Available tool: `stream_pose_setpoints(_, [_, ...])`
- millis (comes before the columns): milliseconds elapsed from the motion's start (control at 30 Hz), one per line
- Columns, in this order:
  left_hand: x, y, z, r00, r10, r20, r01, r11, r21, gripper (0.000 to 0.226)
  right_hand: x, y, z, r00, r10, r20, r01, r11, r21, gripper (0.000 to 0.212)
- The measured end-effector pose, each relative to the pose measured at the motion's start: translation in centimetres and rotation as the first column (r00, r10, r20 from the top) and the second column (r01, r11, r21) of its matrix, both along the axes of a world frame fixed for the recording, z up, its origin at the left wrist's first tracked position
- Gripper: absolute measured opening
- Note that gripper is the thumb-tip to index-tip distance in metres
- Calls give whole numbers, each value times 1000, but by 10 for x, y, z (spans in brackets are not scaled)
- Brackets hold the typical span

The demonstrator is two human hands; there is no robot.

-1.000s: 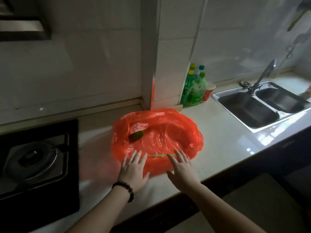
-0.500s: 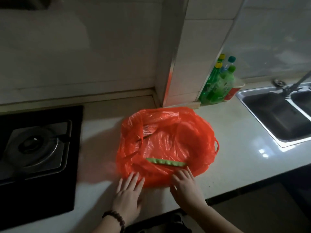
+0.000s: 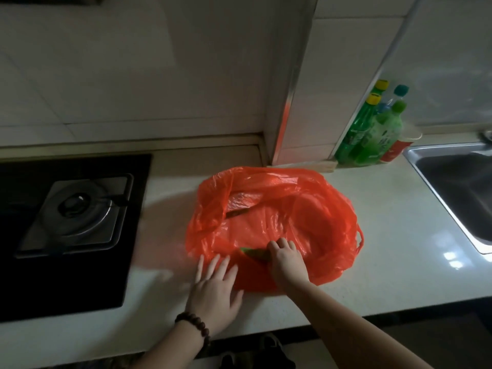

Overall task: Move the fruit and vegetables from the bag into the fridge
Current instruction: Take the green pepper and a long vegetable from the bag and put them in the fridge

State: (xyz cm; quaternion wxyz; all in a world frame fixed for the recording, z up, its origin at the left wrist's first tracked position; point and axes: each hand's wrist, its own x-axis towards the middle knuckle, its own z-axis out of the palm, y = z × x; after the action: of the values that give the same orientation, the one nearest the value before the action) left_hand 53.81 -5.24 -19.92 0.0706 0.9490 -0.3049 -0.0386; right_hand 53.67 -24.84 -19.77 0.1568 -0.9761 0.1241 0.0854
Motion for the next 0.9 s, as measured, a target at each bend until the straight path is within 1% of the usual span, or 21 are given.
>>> stream_pose_setpoints(67, [9,-21,20,997,-25,73,34,992,-123,49,1,-5,5,998,-19,58,15,998,61,22])
stream_pose_setpoints(133, [27,-42,39,989,-52,141,86,964,-252,44,4,-10,14,985,-51,162,32,993,117,18])
stream_pose_setpoints(200, [55,-59,51,981,-53,186,108,948,-298,41,10,-16,22,967,-78,242,45,990,137,20])
stream_pose_setpoints(233, [71,-64,56,979,-40,199,95,956,-278,41,12,-19,26,960,-87,265,54,990,133,19])
stream_pose_setpoints(267, [86,-69,61,983,-22,185,64,972,-226,42,15,-23,30,955,-96,281,62,990,129,18])
stream_pose_setpoints(333, [113,-71,62,997,7,78,-3,999,-49,52,20,-30,35,948,-114,298,76,988,135,15])
stream_pose_setpoints(400, [137,-69,58,1000,8,-8,-6,992,124,66,24,-37,35,948,-125,293,84,985,151,14])
stream_pose_setpoints(433, [147,-67,55,999,12,-47,-4,986,166,72,26,-41,35,950,-126,287,83,984,157,14])
stream_pose_setpoints(467, [156,-66,54,996,23,-87,-8,985,171,77,27,-44,34,952,-120,281,76,984,162,14])
stream_pose_setpoints(533, [172,-66,49,981,59,-183,-36,991,127,84,29,-49,31,956,-103,273,52,981,187,16])
stream_pose_setpoints(633, [184,-68,39,950,119,-288,-102,992,74,94,30,-55,28,954,-96,284,18,964,266,19])
stream_pose_setpoints(767, [191,-69,30,941,144,-307,-140,990,35,102,36,-64,30,946,-132,298,11,928,373,19])
stream_pose_setpoints(833, [193,-65,29,938,162,-307,-153,987,52,103,40,-67,33,937,-156,311,10,906,423,17])
stream_pose_setpoints(900, [194,-60,32,937,188,-294,-176,982,65,106,46,-68,35,932,-156,327,0,902,431,16])
